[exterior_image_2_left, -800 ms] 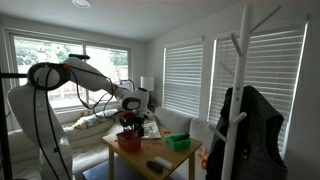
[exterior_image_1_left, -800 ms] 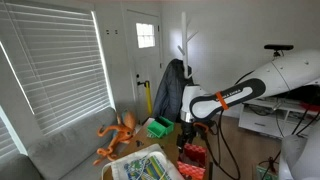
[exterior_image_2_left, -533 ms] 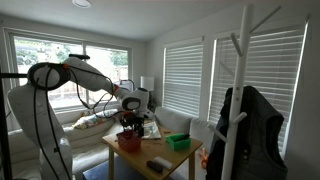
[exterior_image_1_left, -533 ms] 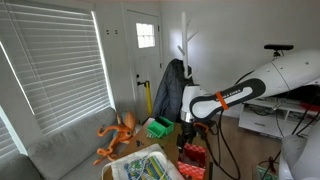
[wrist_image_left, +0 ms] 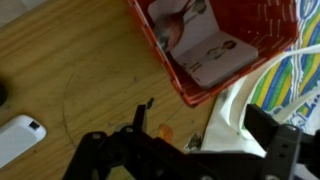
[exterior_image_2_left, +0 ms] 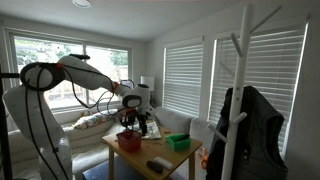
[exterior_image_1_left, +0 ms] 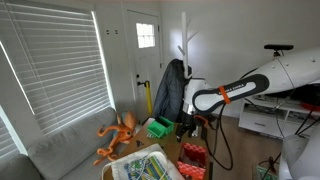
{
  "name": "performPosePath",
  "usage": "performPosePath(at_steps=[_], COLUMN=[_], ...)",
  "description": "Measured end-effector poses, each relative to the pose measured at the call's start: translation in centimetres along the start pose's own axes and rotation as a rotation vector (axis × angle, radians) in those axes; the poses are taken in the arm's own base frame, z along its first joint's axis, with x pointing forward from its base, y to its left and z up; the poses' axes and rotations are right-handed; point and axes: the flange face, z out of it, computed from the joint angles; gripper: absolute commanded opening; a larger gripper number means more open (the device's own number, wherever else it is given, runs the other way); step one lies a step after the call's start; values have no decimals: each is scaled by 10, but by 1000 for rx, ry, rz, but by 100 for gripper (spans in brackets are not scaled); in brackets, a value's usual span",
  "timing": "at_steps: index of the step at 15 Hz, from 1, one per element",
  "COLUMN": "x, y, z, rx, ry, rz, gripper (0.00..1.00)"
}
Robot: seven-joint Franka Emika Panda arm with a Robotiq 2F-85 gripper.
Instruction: Move the remote control from the green box to the basket
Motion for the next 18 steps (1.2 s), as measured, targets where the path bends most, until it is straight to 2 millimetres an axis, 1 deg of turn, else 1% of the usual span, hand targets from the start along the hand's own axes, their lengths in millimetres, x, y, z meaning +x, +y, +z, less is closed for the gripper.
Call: performPosePath(at_steps=[3, 4, 5, 6, 7, 8, 10, 11, 12, 15, 18], x=[6, 8, 11, 16, 22, 30, 44, 48, 49, 48, 57], y=[36, 49, 62, 74, 85, 94, 108, 111, 111, 109, 106], z=[-56, -68, -75, -76, -74, -68, -46, -36, -33, -39, -44], rx=[21, 5, -19, -48, -79, -107, -151, -159, -161, -156, -141], ry=[121, 159, 190, 226, 262, 293, 311, 299, 293, 305, 382], rz=[105, 135, 164, 190, 217, 249, 310, 317, 317, 312, 293], gripper=[100, 100, 100, 100, 100, 100, 100, 100, 100, 100, 100])
